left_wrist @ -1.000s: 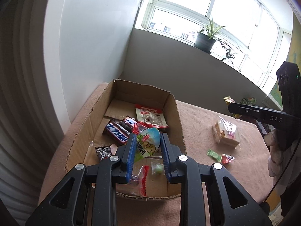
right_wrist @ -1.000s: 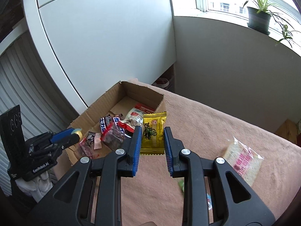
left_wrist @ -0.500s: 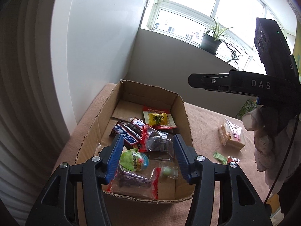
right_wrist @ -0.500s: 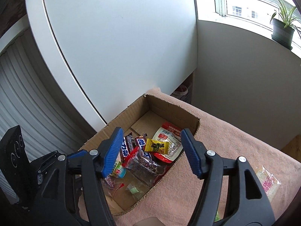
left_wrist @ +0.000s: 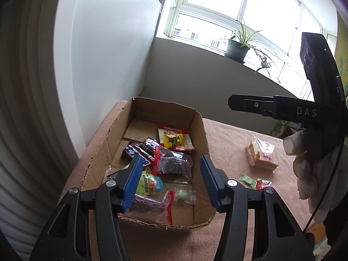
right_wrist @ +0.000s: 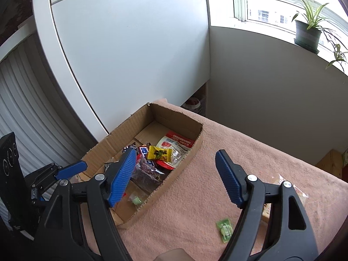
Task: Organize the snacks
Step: 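Move both tools back toward the remaining snacks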
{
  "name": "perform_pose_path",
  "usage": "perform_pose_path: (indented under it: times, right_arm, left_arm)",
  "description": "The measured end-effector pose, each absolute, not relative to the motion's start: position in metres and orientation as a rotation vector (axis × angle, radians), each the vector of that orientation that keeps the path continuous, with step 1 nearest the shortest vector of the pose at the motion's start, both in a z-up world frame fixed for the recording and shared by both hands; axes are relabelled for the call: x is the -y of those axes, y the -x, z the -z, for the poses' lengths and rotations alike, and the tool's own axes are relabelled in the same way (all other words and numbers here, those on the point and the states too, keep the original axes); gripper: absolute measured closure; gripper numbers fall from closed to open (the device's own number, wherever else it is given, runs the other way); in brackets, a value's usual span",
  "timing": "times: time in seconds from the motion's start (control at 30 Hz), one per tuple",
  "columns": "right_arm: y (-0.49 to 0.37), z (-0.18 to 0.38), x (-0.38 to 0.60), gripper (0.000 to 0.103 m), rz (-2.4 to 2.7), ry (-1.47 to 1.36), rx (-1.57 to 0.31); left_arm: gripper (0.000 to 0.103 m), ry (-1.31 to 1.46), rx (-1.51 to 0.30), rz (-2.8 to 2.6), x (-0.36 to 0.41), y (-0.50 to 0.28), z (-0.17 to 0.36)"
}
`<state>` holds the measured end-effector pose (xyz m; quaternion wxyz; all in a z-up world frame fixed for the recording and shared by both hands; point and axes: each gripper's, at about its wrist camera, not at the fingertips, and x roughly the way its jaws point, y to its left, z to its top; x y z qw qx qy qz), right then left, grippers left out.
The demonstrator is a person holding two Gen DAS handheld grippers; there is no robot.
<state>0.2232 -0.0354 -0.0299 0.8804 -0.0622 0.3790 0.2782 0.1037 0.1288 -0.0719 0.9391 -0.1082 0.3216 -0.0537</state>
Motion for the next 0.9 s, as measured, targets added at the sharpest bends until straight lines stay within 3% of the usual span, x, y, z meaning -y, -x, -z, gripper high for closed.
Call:
perform_pose_path:
  times: [0.17, 0.27, 0.57, 0.9]
  right_arm:
    - [-0.209, 0.029, 0.081, 0.024, -0.504, 0.121, -0.765]
    - [-0.199, 0.031, 0.115, 0.01, -0.437, 0.101, -0.756]
    - [-0.178, 0.082, 0.194, 0.009, -0.312, -0.005, -0.874]
    - [-0.173, 0.138, 0.199, 0.035, -0.432, 0.067, -0.979]
  left_arm:
    - [0.049, 0.208, -0.655, 0.134, -0.114, -0.098, 0.068]
    - [0.049, 0.201, -0.659, 0.153, -0.103, -0.097, 0.068]
    - [0.049, 0.198, -0.696, 0.24, -0.063, -0.092, 0.08]
    - [0.049, 0.138, -0.784, 0.342, -0.012, -0.09, 0.103]
